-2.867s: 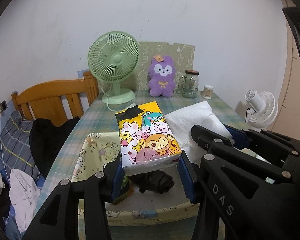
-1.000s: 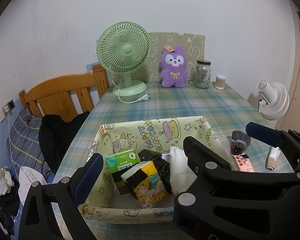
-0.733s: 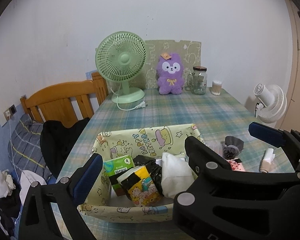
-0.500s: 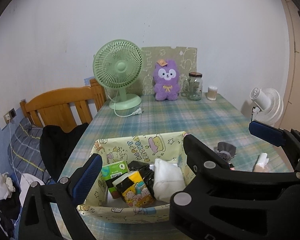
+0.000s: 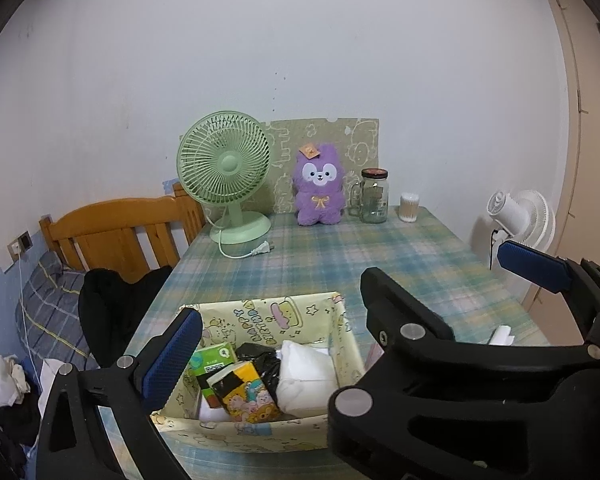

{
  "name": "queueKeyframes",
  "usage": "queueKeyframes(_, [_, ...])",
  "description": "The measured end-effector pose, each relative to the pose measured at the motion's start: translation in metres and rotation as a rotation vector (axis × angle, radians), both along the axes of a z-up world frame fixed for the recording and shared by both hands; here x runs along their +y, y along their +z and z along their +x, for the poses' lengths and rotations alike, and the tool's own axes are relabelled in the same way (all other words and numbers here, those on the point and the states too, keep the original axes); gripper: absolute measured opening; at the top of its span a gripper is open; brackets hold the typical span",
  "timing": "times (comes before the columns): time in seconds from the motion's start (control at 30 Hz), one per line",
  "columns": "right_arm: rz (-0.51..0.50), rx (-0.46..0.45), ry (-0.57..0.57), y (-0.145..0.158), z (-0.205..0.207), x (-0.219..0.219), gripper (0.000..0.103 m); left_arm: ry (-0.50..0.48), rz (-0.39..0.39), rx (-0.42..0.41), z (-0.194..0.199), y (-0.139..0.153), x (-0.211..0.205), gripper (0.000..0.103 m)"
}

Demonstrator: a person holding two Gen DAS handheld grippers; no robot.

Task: Organize soft objects
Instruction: 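Withdraw both tools from the storage box toward the remaining items on the table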

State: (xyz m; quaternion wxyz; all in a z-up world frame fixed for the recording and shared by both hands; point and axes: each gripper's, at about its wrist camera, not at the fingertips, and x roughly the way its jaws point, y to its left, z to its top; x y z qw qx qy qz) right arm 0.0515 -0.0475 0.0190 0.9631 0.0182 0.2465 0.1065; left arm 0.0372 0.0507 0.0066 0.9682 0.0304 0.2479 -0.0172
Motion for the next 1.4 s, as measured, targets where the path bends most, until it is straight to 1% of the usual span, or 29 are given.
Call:
queueKeyframes(0.4, [0.041,0.01,-0.033,0.006,-0.005,-0.033,0.103,-0.01,0.005,-0.018,-0.008,0.01,-0.033,0.103])
queueKeyframes(0.77, [0.011,-0.016,-0.067,0.014,-0.01,-0.065,0.103,-0.034,-0.021,-0.044,-0.011,0.015,-0.061,0.103])
queueKeyframes(1.07, [-0.001,-0.027,-0.076,0.011,-0.011,-0.081,0.103,-0.048,-0.026,-0.047,-0.01,0.011,-0.081,0.103])
queueKeyframes(1.4, [-0.006,-0.019,-0.094,-0.002,-0.008,-0.104,0.103,-0.079,-0.032,-0.032,-0.004,0.002,-0.105,0.102])
